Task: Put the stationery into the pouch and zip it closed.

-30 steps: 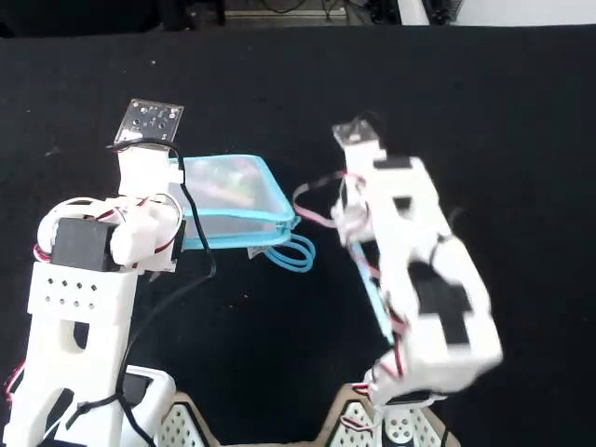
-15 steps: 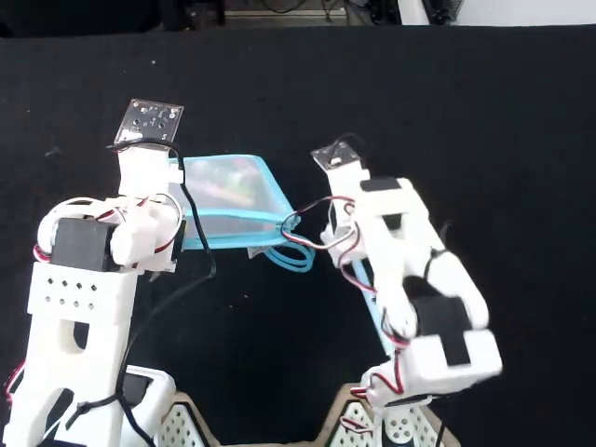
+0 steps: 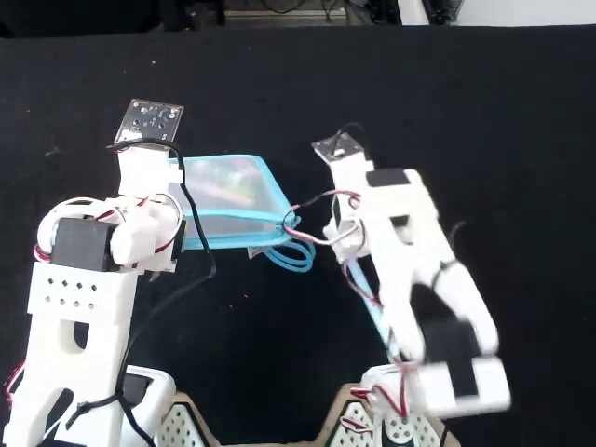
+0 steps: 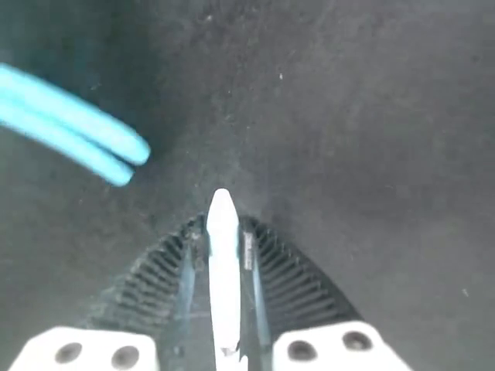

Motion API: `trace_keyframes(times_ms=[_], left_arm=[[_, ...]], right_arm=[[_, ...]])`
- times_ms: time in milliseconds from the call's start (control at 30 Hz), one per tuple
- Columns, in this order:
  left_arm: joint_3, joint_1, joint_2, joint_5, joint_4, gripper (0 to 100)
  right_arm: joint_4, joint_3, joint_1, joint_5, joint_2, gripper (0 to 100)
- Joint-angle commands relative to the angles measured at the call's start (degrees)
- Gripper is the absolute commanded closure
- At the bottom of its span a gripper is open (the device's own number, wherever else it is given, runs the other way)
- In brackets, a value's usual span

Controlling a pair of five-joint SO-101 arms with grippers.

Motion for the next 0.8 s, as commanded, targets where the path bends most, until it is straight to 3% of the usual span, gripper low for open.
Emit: trace_keyframes(times_ms=[0, 133, 400, 767], left_arm=[[0.57, 0.84, -0.26, 0.18, 0.35, 97], [0.57, 0.84, -0.26, 0.18, 0.35, 97], [0.66, 0.84, -0.26, 0.18, 0.35, 97], [0.66, 0.84, -0.26, 0.18, 0.09, 97]], right_arm=[[4.66, -0.48, -0.88, 0.35, -14.99, 98.8], [6.07, -0.13, -5.19, -0.18, -29.14, 98.7], [5.19, -4.00, -25.05, -6.77, -54.37, 98.7], [-20.40, 10.42, -36.31, -10.81, -78.20, 98.7]])
